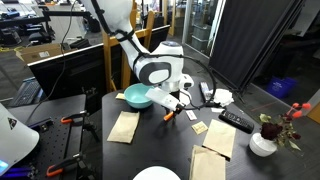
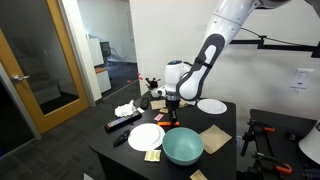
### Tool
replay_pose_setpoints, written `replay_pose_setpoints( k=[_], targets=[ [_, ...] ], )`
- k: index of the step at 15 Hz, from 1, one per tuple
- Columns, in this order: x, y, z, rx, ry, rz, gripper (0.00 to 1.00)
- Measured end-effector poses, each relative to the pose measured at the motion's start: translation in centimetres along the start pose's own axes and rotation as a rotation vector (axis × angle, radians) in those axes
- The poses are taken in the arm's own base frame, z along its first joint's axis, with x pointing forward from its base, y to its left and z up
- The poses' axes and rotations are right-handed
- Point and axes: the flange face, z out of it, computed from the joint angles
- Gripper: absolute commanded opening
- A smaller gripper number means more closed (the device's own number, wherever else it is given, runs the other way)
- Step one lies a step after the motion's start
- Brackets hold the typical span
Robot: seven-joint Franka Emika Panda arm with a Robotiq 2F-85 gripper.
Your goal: Put the orange sharpie into the blue bowl
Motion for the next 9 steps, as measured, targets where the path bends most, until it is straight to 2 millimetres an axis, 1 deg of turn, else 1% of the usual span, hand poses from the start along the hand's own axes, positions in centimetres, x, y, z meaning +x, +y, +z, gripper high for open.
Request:
replay_pose_setpoints(
  k=[1,3,7,9],
  targets=[
    [0.0,0.1,0.0,-0.001,0.001,0.002,0.00],
    [0.1,0.2,0.0,-0.003,0.002,0.014,0.05],
    [0.1,0.4,-0.1,-0.008,0.002,0.021,0.05],
    [0.1,1.0,-1.0,-0.024,0.010,0.038,0.05]
  ],
)
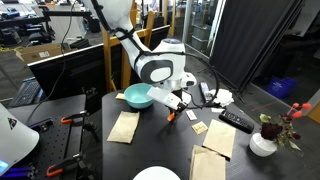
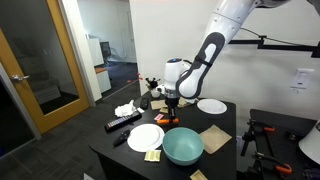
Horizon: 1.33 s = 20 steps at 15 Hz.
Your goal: Put the orange sharpie into the blue bowl
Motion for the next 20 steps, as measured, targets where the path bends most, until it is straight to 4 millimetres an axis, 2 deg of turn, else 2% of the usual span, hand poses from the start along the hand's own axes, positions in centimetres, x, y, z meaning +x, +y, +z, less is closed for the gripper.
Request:
replay_pose_setpoints(
  k=[2,5,9,11,14,20],
  targets=[
    [-0.1,1.2,-2.1,-0.027,0.019,0.018,0.05],
    [-0.6,2.8,-6.7,-0.079,0.059,0.045,0.05],
    [-2.0,3.1,-13.2,-0.130,0.116,0.059,0.05],
    [-2.7,2.2,-15.8,-0.140,0.143,0.059,0.05],
    [-3.5,-0.5,-18.9,-0.112,0.192,0.063,0.05],
    [-4.9,-7.0,-22.5,0.050,0.274,-0.029,0.05]
  ],
)
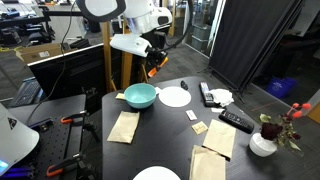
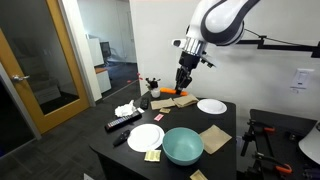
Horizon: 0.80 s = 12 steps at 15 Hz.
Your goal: Put the orange sharpie into the blue bowl
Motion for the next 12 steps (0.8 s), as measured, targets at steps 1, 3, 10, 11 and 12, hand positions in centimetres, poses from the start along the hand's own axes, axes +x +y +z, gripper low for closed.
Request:
replay_pose_setpoints(
  k=[1,3,10,11,12],
  targets=[
    [-0.1,-0.9,-0.4,0.032,-0.001,-0.016,0.05],
    [-0.4,-2.3,-1.1,0.088,-0.017,-0.046,0.05],
    [-1.8,-6.1,-0.2,0.153,-0.066,-0.112,0.05],
    [-1.9,-6.6,0.2,0.149,-0.066,-0.121,0.05],
    [-2.0,-7.0,0.5,0.142,-0.063,-0.129,0.05]
  ],
)
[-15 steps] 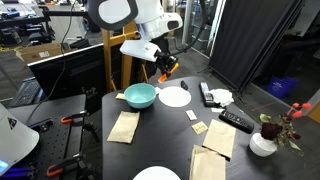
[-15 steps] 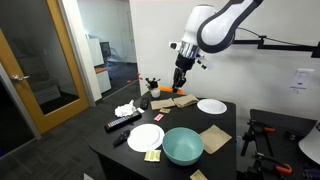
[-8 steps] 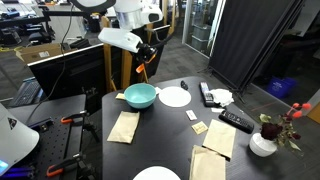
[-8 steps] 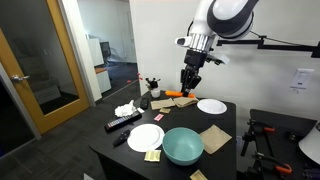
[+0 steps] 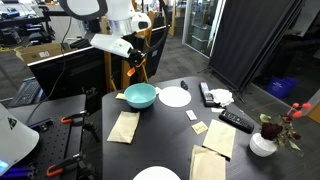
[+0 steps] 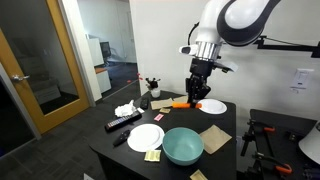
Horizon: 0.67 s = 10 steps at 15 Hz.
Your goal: Put the orange sharpie into the blue bowl
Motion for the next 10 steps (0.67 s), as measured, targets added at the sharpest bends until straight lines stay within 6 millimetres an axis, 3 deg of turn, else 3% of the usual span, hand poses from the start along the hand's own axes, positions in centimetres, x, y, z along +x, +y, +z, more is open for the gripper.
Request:
replay_pose_setpoints(
  k=[10],
  targets=[
    [-0.1,-2.4,6.5,-0.061,0.013,-0.002,0.05]
  ],
)
